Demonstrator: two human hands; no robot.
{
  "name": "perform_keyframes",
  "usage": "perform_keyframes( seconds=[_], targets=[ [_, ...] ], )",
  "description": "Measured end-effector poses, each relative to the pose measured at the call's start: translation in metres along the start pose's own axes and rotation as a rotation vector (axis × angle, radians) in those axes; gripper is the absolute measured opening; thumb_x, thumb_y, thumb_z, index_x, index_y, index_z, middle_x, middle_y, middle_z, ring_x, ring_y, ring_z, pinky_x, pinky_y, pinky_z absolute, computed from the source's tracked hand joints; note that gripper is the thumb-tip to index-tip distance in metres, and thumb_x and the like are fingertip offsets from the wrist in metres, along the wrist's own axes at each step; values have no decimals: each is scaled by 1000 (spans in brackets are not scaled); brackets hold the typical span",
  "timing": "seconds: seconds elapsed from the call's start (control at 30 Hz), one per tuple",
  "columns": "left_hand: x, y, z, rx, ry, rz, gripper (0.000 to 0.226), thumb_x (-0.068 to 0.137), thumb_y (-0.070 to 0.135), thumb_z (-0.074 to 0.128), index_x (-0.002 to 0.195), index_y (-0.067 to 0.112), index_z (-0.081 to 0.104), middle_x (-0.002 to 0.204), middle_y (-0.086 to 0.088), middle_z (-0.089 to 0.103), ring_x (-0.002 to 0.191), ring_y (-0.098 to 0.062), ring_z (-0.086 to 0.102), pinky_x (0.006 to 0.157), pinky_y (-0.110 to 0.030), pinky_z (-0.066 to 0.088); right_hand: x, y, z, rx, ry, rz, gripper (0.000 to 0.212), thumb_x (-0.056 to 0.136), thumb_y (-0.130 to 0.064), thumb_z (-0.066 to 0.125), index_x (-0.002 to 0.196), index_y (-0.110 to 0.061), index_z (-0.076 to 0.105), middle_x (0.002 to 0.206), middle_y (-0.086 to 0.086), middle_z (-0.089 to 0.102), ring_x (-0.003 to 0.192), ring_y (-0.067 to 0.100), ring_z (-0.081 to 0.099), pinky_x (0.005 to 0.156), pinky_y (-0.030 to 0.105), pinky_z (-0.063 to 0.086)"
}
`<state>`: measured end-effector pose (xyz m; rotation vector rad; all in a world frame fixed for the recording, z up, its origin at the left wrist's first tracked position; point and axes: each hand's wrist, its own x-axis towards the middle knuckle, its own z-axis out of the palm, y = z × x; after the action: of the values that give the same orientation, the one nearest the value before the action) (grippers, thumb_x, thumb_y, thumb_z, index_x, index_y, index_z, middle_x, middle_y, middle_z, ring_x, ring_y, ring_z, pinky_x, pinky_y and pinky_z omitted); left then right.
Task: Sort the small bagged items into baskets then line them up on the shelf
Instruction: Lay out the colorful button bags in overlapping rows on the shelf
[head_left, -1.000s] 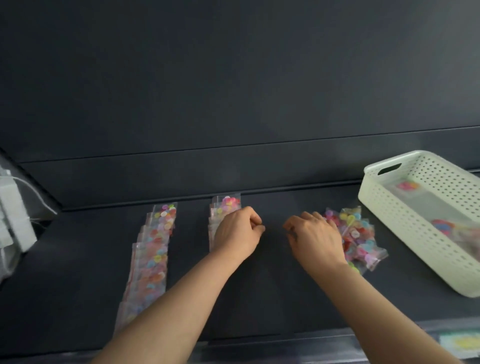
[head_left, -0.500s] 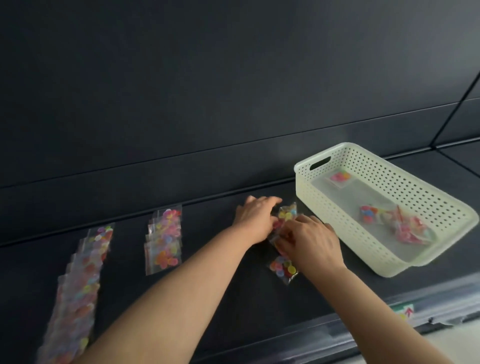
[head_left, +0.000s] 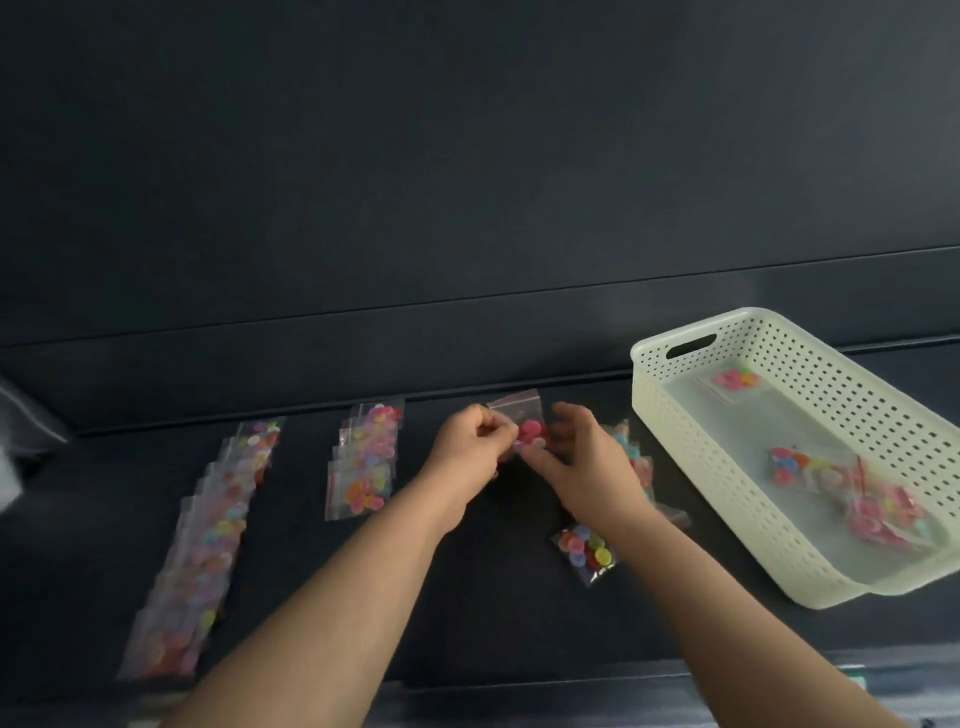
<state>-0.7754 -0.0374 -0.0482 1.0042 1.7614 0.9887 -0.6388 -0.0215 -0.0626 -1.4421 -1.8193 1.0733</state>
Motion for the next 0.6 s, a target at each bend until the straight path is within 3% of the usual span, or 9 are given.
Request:
perform_keyframes(
  seconds=[0.1,0.17,0.27,0.43,0.6],
  targets=[
    [-11,-4,-16,-57,0,0,4,95,20,61,97,18,62,96,-3,68,86,-12,61,72,-27,49,2,-5,12,25,-26,-34,22,88,-19,64,109,-17,59,89,-10,69,80,4,67,81,28,54],
    [-17,-9,-29,-40,61,56,16,90,22,67,105,18,62,101,0,68,91,-11,62,74,-24,48,-1,-10,20,-24,-75,-62,11,87,-15,62,96,-22,61,79,-10,70,72,2,67,73,26,54],
    [-25,-16,-51,51,146,147,3,90,16,67,92,18,67,90,1,69,81,-9,60,70,-21,46,-6,-18,31,-28,-86,-58,14,87,-18,61,97,-27,60,85,-10,69,80,7,66,72,24,53],
    [-41,-44,-87,181,152,67,13,87,20,70,76,13,68,73,2,61,70,-12,52,69,-26,44,-18,-31,63,200,-75,36,23,86,-18,66,103,-28,56,86,-3,68,82,15,66,77,34,56],
    [-55,-67,-125,257,152,5,10,90,22,68,89,15,74,81,6,67,77,-9,60,77,-26,48,-30,-41,97,147,-97,56,35,77,-15,76,108,-18,59,76,0,65,77,17,65,79,40,56]
  ],
)
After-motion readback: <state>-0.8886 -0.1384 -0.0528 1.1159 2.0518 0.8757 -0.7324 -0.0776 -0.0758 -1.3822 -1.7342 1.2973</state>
